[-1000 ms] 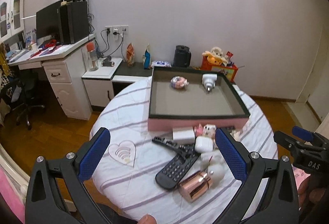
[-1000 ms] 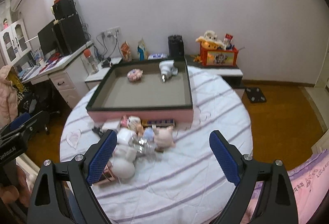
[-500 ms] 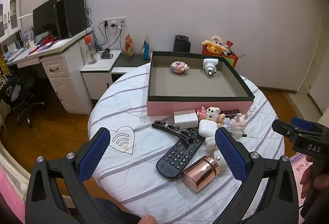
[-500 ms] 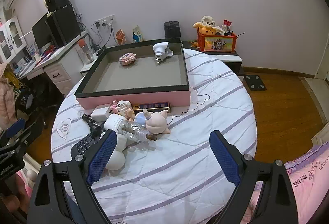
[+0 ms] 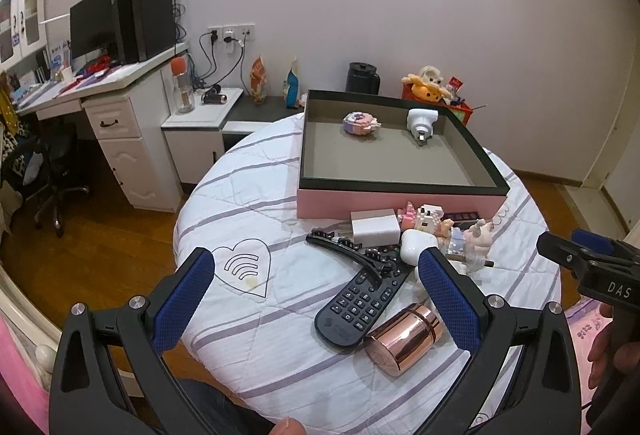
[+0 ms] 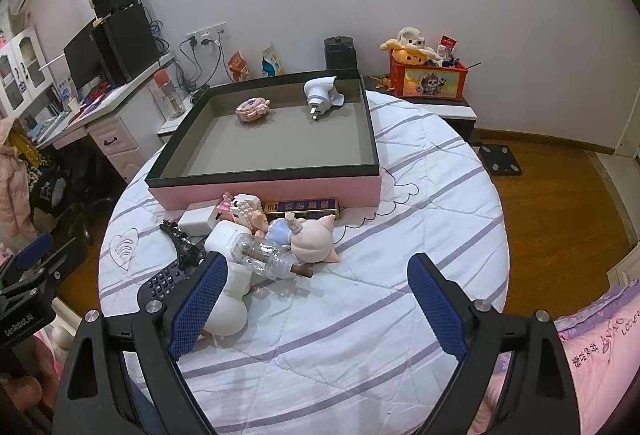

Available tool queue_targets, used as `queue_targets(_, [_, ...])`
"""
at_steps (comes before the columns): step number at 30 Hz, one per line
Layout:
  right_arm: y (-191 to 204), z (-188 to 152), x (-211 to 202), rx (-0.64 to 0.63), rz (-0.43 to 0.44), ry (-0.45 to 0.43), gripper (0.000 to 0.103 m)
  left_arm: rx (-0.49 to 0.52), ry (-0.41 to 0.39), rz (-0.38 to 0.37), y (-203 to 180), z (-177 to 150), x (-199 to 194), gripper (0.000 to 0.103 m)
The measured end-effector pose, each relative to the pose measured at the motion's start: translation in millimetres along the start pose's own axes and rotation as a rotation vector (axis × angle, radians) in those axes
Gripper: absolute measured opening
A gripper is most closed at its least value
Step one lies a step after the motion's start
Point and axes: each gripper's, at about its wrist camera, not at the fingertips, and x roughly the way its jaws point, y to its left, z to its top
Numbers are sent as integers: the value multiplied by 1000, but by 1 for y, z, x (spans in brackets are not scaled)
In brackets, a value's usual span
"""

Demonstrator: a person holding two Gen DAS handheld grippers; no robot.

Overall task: Organize rigid objects
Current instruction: 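Grasp the black hair clip with the left gripper while the right gripper grasps the pig doll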

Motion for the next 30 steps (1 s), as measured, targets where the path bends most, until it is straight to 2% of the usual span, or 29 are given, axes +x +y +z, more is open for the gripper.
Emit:
queue_targets(9, [1, -2, 4, -2, 2, 14, 93, 0, 34, 7, 1, -3, 12, 103])
queue_targets(22, [-8, -1, 56, 36, 10, 110, 93, -1, 174, -1, -10, -3, 82, 103])
queue_targets(30, [-13, 8, 91, 75, 35, 139, 93, -20, 255, -1, -13, -5, 122, 103])
